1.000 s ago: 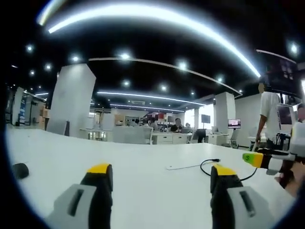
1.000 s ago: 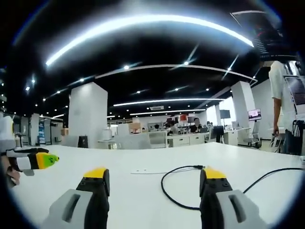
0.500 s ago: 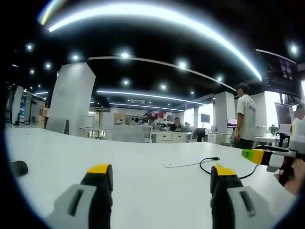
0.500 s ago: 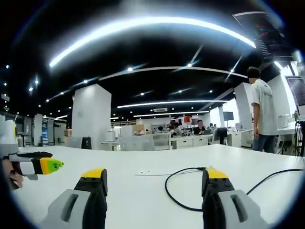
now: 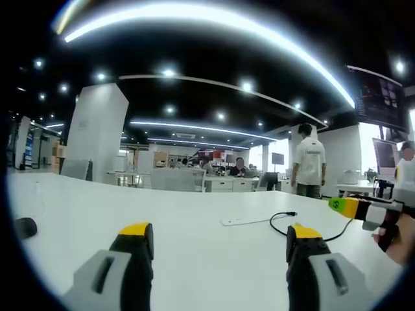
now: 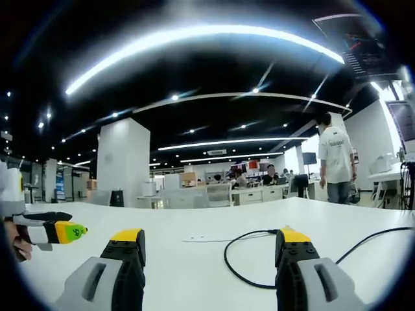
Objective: Locate the USB plug end of the data cable currently connected to the USB port on the desk. Grip the plug, withdraw it from the port, and place it onto the desktop.
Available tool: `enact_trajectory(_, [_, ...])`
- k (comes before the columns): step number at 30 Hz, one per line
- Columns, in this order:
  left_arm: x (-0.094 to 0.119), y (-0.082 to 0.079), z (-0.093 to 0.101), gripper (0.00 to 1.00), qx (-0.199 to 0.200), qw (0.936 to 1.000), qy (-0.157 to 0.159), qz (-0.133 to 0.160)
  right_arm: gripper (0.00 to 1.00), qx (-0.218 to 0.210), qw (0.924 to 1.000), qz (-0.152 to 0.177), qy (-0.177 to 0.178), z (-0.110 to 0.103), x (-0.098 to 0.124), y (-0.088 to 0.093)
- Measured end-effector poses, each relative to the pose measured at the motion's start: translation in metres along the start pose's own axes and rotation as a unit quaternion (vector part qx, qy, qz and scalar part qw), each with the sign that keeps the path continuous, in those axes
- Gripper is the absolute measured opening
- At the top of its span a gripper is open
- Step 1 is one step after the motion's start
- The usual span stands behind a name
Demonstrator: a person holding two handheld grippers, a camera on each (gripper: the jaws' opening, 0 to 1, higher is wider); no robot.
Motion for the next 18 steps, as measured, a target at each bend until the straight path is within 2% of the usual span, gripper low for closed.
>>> enact_trajectory(7, [0.0007,0.001,-0.0013,0.84,0.003,1.0,-0.001,0.0,0.82,0.014,0.9999,-0.008,0.001,-0.0024,-0.0005,0.0015])
enact_trajectory(18, [-0.0003,0.0017,0.0015,0.84,-0.003,1.0,0.002,-0.002,0.82,0.013,0.9999,-0.006,0.002,-0.0015,0.0004,0.0015])
Point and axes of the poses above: the point that each gripper's makers call its tool centre point, and the gripper's own axes: x roughly backward along the fingers, z roughly to its right, y roughly out of its underside, the point moved 7 cm from there along x, roughly backward along the fingers, and after that the axes turned 6 degrees about -z, right-handed, at the moved point
